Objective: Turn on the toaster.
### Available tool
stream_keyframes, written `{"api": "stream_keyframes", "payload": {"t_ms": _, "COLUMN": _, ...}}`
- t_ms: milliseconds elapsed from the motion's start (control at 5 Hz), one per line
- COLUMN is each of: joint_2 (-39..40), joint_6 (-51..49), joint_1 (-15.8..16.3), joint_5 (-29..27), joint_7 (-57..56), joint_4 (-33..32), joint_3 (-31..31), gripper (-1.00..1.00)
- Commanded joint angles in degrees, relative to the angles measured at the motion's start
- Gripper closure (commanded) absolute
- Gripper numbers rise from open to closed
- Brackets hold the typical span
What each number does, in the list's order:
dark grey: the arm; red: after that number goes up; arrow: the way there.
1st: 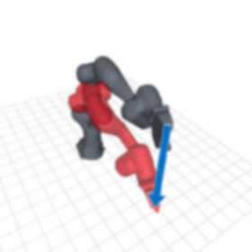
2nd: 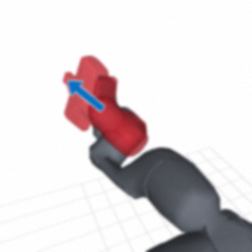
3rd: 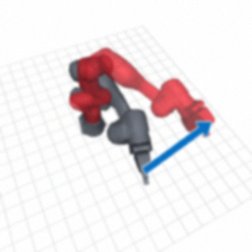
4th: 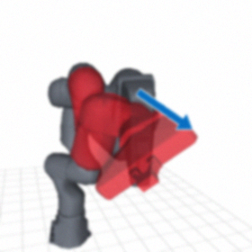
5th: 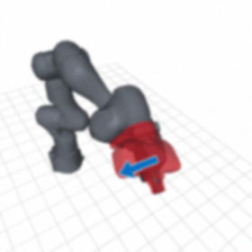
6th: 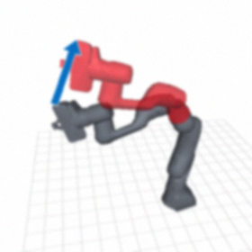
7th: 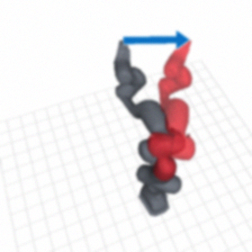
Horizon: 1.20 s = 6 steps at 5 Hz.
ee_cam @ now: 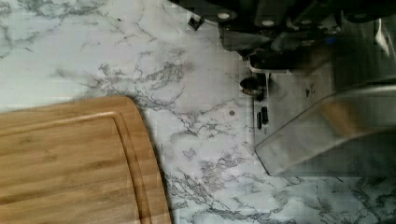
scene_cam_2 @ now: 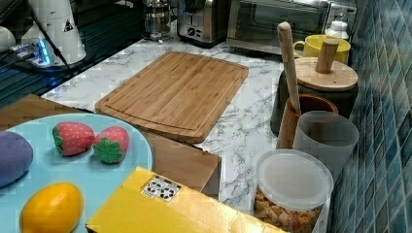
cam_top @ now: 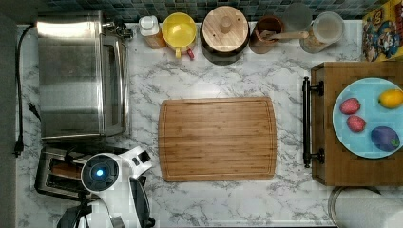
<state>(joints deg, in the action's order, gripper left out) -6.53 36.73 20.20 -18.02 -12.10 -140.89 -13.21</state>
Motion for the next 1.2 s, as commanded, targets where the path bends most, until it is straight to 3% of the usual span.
{"api": "stream_keyframes", "payload": {"t_ms": 200, "joint_2": -0.72, "joint_6": 5.26, "joint_1": 3.98, "joint_5": -4.17, "joint_7": -4.67, "joint_4": -7.39, "joint_3": -2.68, "gripper": 1.0}}
{"api": "stream_keyframes", "payload": {"t_ms": 600, "joint_2": 1.93, "joint_6": 9.82, "joint_1": 5.13, "joint_5": -3.58, "joint_7": -6.24, "joint_4": -12.25, "joint_3": -3.56, "gripper": 1.0}}
{"api": "stream_keyframes", "payload": {"t_ms": 1000, "joint_2": 2.24, "joint_6": 18.31, "joint_1": 5.42, "joint_5": -6.88, "joint_7": -13.24, "joint_4": -19.32, "joint_3": -4.41, "gripper": 1.0}}
{"api": "stream_keyframes", "payload": {"t_ms": 1200, "joint_2": 5.03, "joint_6": 20.45, "joint_1": 6.18, "joint_5": -5.42, "joint_7": -6.93, "joint_4": -21.16, "joint_3": -6.03, "gripper": 1.0}}
